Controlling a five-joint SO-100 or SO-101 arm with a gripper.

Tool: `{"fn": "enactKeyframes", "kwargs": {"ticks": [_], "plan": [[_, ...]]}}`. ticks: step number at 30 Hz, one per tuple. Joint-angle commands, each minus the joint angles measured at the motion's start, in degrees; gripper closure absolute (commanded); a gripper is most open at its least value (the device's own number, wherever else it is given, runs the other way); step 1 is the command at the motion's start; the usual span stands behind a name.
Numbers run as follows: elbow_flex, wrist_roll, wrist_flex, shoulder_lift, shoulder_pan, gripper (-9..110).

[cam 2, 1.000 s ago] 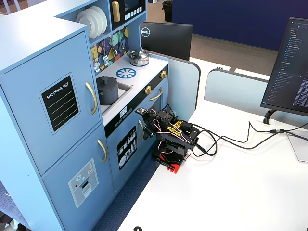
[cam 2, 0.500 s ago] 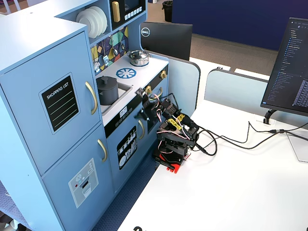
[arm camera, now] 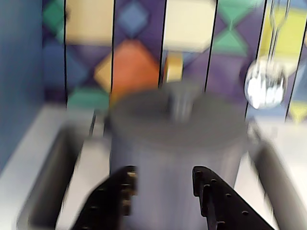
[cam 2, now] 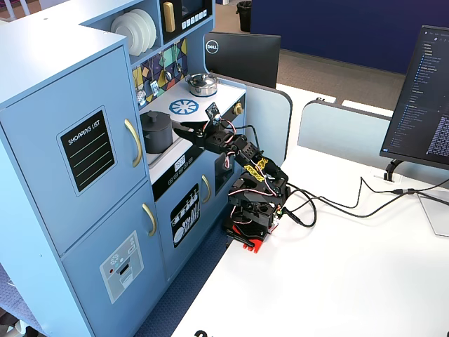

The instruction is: Take off the lid from the gray recipient and place it on the counter

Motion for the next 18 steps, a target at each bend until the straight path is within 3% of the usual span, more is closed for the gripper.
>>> {"fn": "enactKeyframes", "kwargs": {"ticks": [1, 9, 18], "plan": [[-4.2, 1.1, -6.2, -3.1, 1.1, 86], [-4.2, 4.1, -12.2, -9.7, 5.1, 78], [-5.4, 4.4, -20.0, -17.8, 4.6, 79]]}}
